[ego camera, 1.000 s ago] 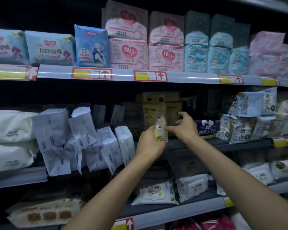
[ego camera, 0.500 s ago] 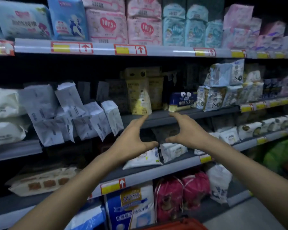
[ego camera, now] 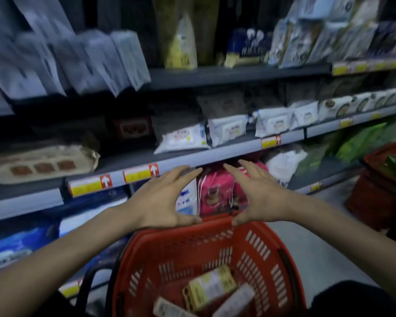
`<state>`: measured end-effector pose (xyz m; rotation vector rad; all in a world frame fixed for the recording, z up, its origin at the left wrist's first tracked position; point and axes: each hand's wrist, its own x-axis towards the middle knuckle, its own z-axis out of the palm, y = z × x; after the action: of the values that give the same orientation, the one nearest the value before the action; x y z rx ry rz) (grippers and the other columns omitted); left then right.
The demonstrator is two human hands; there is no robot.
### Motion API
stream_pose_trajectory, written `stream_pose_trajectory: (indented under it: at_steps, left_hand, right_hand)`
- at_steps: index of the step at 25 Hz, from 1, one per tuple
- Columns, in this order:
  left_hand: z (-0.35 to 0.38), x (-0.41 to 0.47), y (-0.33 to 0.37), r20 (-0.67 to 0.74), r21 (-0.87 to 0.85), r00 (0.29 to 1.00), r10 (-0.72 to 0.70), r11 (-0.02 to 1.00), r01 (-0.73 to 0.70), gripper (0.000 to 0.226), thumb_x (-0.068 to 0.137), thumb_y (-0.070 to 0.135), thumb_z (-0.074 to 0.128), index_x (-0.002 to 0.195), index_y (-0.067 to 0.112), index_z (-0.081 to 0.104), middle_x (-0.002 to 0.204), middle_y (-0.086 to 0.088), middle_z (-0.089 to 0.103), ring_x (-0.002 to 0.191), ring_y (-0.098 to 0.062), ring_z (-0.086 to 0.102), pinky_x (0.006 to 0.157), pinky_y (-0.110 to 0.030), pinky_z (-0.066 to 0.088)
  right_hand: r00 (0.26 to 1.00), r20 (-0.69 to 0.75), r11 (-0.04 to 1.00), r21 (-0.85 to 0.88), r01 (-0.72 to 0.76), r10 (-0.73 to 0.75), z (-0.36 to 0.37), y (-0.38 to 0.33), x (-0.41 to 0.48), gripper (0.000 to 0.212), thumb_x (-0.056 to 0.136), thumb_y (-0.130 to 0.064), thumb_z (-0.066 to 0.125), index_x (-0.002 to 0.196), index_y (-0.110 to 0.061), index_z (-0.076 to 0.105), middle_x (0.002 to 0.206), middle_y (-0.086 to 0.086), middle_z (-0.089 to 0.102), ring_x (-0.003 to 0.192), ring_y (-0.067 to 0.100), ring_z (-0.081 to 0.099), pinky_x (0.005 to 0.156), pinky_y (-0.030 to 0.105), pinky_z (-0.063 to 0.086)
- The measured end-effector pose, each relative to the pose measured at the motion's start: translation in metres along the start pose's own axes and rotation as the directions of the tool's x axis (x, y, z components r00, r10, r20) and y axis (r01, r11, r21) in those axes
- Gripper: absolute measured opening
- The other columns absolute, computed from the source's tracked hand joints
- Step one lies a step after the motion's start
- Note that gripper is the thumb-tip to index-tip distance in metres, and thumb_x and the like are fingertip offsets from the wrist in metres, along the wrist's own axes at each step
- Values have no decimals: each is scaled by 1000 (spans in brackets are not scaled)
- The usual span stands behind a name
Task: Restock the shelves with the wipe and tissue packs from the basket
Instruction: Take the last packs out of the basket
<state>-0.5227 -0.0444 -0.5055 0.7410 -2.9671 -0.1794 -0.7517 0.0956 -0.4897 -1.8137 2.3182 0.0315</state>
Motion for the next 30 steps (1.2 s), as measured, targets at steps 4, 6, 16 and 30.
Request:
stream_pose_trajectory:
  at_steps: [4,6,16,30]
  left_hand:
    - [94,-16,-4,153,-41,988,-5,999,11,95,82,81,58,161,42,22,158,13,34,137,-16,49,104,-35,44]
    - [146,-20,-5,269,-74,963,-28,996,50,89,83,77,60,158,41,28,154,13,41,135,-17,52,104,-36,46]
    - [317,-47,-35,603,-164,775,-188,922,351,79,88,59,67,157,40,34,158,2,46,140,-23,51,109,-36,47]
    - [327,-40,-35,561,-283,775,-292,811,511,47,99,28,59,145,28,55,142,-2,63,129,-23,60,102,-35,51]
  right_hand:
    - [975,221,1000,-30,7,0,98,14,10,131,72,-53,89,165,-29,1,168,17,1,157,41,9,124,48,26]
    - [927,375,1000,-18,-15,21,152,21,23,123,73,-45,90,165,-25,10,165,22,11,153,45,20,123,44,30]
    - [754,656,961,-192,200,-26,371,43,39,59,101,-26,62,156,-20,41,163,21,30,145,40,41,115,48,41]
    - [780,610,987,25,158,-141,399,36,58,45,96,-17,63,141,-11,57,140,15,61,129,36,58,107,49,45]
